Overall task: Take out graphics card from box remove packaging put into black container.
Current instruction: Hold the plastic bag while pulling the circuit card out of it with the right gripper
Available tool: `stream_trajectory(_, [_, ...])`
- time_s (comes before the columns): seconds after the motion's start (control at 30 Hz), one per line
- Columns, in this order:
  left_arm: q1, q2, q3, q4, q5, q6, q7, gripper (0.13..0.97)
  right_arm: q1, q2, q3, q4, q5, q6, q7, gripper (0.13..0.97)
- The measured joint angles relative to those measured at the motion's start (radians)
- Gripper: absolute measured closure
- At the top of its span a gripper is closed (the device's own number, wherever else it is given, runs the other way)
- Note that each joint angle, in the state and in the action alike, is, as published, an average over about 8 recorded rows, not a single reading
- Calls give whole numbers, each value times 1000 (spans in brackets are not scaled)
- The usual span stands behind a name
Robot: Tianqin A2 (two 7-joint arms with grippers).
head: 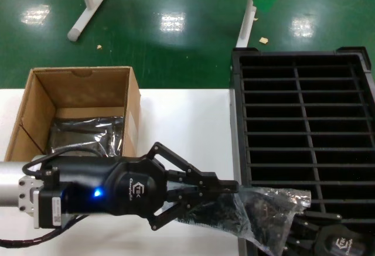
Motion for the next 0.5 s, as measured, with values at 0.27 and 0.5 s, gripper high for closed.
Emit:
stream_trajectory(0.27, [-1, 2, -1, 2, 6, 0, 3, 955, -1, 4, 3, -3, 4, -6, 3, 838])
stream_trajectory(0.5, [-2, 1, 2, 5, 12, 1, 7, 955, -3, 6, 6, -5, 9, -11, 5, 883])
